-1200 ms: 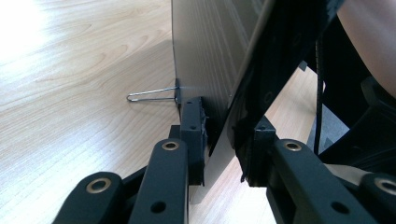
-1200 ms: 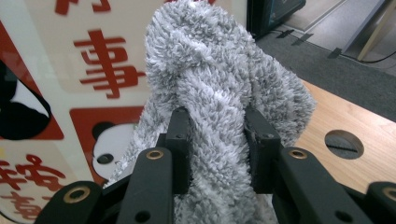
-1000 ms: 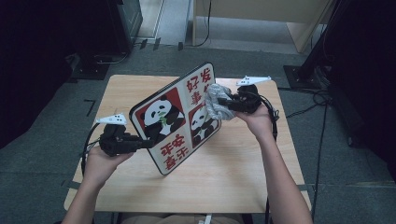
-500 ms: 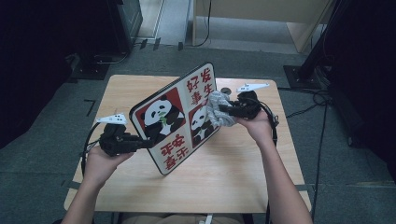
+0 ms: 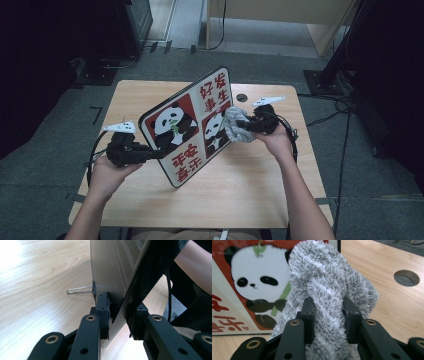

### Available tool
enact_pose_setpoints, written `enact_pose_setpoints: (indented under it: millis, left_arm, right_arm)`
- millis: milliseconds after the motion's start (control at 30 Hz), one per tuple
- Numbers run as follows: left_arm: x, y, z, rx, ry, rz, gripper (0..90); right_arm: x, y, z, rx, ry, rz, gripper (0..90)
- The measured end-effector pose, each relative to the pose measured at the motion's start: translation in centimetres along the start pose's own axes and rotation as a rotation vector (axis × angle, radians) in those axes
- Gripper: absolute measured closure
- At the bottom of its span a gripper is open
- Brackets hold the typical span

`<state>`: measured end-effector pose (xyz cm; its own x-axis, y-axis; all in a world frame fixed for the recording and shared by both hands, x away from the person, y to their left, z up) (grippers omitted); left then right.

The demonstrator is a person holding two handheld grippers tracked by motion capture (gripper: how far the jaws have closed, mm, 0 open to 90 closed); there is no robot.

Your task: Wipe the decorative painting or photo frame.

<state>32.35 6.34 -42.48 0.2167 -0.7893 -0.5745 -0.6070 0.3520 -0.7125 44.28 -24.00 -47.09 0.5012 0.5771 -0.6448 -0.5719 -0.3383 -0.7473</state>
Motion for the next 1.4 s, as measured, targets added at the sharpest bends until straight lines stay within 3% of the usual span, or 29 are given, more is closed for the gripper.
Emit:
enact_pose_setpoints:
  millis: [700, 1067, 1400]
  left_arm:
    - [0.0, 0.0, 0.0, 0.003, 0.01, 0.002, 73.6]
    - [0.0, 0.0, 0.0, 0.001, 0.016, -0.005, 73.4]
    - [0.0, 0.0, 0.1, -0.006, 0.018, -0.007, 73.3]
  right_arm:
    - [2.2, 3.7, -0.5, 0.035, -0.017, 0.071, 68.4]
    - [3.3, 6.0, -0.9, 0.065, -0.019, 0.16, 68.4]
    - [2.9, 6.0, -0.9, 0.097, -0.029, 0.137, 68.6]
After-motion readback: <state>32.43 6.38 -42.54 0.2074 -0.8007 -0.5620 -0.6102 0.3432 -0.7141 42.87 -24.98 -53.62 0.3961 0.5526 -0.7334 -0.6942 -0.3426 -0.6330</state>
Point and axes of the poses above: each handheld gripper's, and its own axes: x roughly forward along the jaws, y roughly out of its underside, z roughly to its left, the point moved 9 cm from there along x, roughly forward along the jaws, and after that the axes turned 1 degree about -x, right-handed, at the moved point
